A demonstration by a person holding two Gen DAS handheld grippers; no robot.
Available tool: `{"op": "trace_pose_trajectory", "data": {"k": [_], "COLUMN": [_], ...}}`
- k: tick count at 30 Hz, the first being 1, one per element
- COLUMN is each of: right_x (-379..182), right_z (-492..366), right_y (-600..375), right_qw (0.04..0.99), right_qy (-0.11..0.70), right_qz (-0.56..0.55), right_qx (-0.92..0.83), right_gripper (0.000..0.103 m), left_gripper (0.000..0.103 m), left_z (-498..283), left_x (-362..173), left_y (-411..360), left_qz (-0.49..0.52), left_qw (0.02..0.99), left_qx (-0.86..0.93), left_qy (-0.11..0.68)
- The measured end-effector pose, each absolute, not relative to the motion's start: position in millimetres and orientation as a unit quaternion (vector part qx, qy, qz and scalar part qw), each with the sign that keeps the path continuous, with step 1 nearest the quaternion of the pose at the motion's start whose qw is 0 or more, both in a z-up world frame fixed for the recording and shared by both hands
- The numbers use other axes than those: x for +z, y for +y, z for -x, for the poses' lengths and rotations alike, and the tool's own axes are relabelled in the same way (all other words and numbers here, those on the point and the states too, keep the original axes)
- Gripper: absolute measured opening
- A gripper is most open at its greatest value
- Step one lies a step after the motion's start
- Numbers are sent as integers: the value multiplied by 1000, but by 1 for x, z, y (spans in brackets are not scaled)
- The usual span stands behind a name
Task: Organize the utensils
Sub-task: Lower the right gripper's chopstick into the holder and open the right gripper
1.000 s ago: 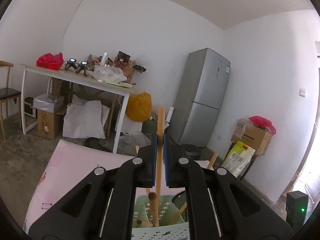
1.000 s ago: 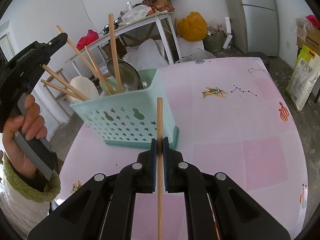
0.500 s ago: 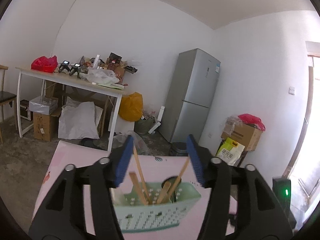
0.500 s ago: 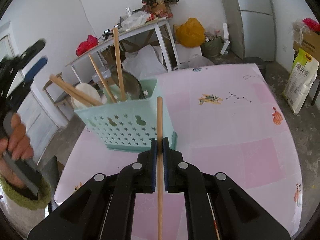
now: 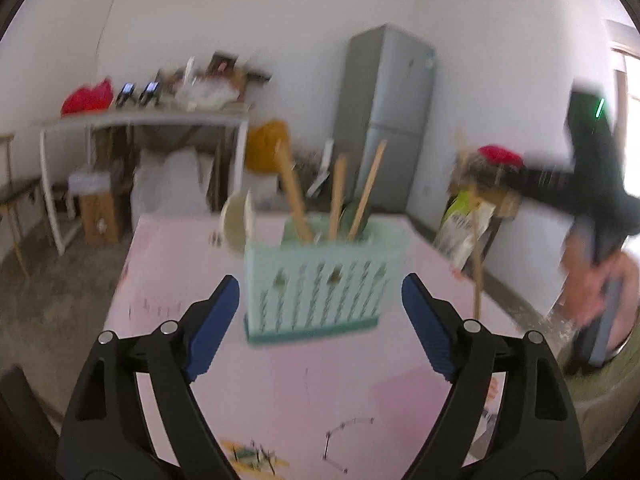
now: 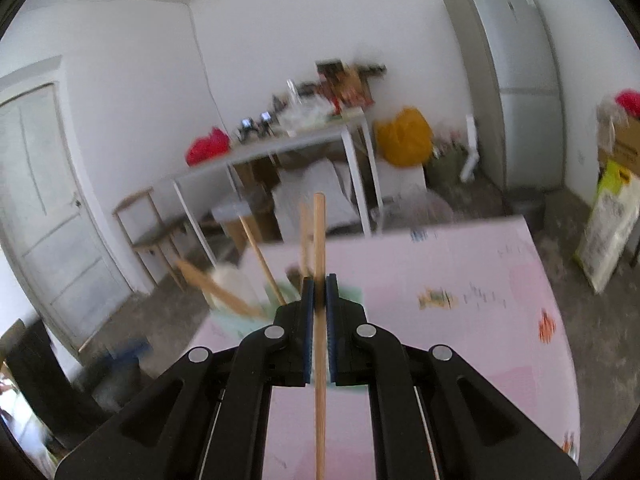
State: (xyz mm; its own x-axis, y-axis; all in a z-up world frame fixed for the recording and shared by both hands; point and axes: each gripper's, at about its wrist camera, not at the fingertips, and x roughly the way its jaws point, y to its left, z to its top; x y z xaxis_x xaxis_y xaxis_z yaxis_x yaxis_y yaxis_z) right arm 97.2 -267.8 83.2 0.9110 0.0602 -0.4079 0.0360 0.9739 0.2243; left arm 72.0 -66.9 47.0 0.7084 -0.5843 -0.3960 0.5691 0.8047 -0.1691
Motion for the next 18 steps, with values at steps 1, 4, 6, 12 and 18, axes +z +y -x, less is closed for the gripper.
{"op": "trace_pose_trajectory", "data": {"k": [1,4,6,12,18], "right_x": [93,118,133,161,155], "right_z": [-101,-114,-127,-163,-198], "right_y": [-264,-252,-244,-224,-214], "right_qw": [974,983,987,995,996], "right_qy": [197,158,136,79,64], "right_qz": [-110,-89,-77,-51,-48], "right_qx": [13,26,34,43,44], "right_gripper": [6,6,6,6,6], "left_gripper": [81,83,84,87,88], "left_z": [-74,-82,-90,-108,-120], "left_x": [42,28,22,12,4], "left_y": [-67,-69,-71,-69,-69], "left_qz": [16,5,-4,-12,-22], "left_qw": [925,930,934,939,941], "left_qx": [-304,-270,-245,-197,-190], "left_qy": [229,249,260,281,281]}}
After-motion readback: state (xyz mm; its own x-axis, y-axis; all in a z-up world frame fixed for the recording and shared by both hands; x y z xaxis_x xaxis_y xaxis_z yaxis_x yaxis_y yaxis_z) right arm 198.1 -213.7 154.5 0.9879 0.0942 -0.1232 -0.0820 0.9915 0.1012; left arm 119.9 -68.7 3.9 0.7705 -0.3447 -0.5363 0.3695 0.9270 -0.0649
